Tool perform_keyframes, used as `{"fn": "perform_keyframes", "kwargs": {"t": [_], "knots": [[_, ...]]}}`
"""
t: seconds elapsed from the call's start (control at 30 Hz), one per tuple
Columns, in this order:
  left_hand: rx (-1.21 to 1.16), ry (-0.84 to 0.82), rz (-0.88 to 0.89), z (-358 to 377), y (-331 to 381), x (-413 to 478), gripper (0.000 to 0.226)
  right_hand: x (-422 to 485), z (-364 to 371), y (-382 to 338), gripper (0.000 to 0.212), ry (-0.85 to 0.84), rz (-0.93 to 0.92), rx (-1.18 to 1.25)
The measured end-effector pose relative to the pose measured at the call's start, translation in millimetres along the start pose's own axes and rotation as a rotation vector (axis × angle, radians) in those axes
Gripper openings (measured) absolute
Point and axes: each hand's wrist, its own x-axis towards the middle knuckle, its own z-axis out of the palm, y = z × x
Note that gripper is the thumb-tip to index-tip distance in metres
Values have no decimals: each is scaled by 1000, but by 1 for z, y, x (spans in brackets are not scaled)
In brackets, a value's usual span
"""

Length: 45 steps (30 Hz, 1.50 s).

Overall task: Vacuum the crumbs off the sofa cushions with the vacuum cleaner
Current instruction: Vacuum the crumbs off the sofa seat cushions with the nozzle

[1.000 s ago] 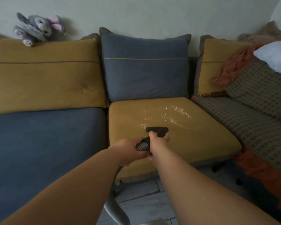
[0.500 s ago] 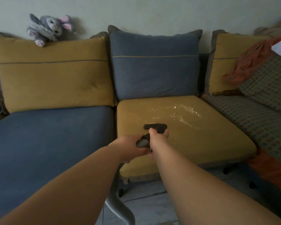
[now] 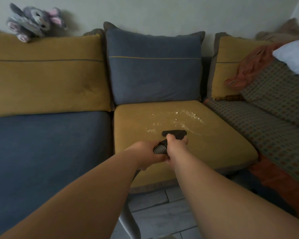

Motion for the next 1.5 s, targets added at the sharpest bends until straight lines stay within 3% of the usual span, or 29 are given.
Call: {"fn": "perform_keyframes", "kwargs": {"t": [0.4,0.93,1.5], "knots": [[-34,62,-69,-15,-40,-16,60,-16,42,9,75,-136,-7,-50],[-15,7,13,5,0,11,56,2,0,-4,73,57,-34,-44],[-57,60,-57,-28,-37,-1,61,-5,53,-5,75,-70,-7,-54]]}}
